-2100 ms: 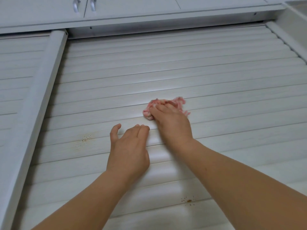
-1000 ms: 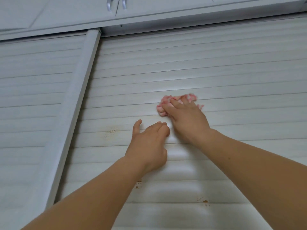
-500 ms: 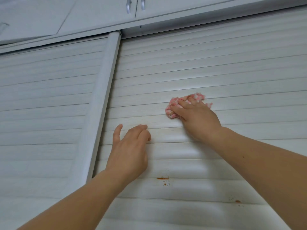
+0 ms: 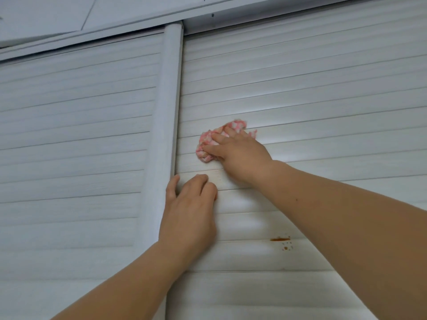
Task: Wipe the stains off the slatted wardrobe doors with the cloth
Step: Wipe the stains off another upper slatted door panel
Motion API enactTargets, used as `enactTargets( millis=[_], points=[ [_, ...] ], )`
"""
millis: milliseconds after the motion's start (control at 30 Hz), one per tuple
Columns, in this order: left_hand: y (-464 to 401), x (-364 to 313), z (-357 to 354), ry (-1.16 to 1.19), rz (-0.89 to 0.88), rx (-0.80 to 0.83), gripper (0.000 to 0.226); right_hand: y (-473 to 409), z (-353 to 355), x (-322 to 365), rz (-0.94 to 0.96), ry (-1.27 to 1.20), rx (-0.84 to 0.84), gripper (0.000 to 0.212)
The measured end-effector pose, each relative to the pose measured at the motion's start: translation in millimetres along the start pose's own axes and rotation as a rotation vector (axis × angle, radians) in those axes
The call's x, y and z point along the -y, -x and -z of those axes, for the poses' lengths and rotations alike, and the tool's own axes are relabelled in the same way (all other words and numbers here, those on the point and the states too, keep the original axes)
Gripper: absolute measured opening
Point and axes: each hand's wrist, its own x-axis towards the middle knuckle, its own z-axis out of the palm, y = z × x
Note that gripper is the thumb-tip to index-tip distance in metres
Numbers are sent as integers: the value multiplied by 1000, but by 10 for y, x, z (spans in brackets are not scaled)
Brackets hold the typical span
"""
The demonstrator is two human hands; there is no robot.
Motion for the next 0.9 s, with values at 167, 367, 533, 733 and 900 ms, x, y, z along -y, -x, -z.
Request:
enactTargets(
  millis=[167, 367, 533, 733, 900],
  points=[
    [19, 11, -12, -19, -14, 4, 27, -20, 45, 40, 175, 48, 97, 45],
    [63, 62, 1, -31, -53, -23, 29, 385, 235, -61, 156, 169, 131, 52],
    [86, 97, 15, -32, -65, -59, 37, 746, 424, -262, 33, 154, 70, 47],
    [71, 78, 33, -18, -47, -36, 34, 946, 355, -354, -151, 128, -20, 30],
    [76, 76, 32, 0, -50, -36, 31, 785, 271, -36, -186, 117, -9, 30]
  ],
)
